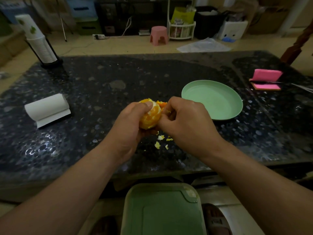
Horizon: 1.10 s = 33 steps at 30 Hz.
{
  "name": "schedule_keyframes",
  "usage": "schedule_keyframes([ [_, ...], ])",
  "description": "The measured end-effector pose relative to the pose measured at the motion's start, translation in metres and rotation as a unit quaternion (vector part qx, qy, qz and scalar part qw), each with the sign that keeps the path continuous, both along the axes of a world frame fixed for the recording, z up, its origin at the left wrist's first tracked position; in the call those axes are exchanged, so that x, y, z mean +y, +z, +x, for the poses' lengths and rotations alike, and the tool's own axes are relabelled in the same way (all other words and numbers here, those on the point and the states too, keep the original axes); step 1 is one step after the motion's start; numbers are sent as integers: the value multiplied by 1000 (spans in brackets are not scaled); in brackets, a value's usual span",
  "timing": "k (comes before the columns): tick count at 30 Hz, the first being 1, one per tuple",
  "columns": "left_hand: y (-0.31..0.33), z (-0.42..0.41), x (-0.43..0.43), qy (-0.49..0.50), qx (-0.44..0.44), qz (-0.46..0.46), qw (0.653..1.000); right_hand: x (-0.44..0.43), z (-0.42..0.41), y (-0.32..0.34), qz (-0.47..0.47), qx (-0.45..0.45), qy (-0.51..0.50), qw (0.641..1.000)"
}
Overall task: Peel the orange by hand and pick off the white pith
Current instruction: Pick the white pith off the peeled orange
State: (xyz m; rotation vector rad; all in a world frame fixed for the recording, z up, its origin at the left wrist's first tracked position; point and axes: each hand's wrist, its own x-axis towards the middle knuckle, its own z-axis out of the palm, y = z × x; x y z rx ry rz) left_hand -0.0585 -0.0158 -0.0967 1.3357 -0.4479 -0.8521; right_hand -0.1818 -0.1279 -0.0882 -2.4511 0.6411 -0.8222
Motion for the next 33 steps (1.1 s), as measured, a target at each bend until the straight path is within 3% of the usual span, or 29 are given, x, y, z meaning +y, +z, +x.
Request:
schedule_keyframes([
  [33, 12, 8, 11, -128, 167, -73, 975, -27, -7, 0, 73, -3, -5, 997],
])
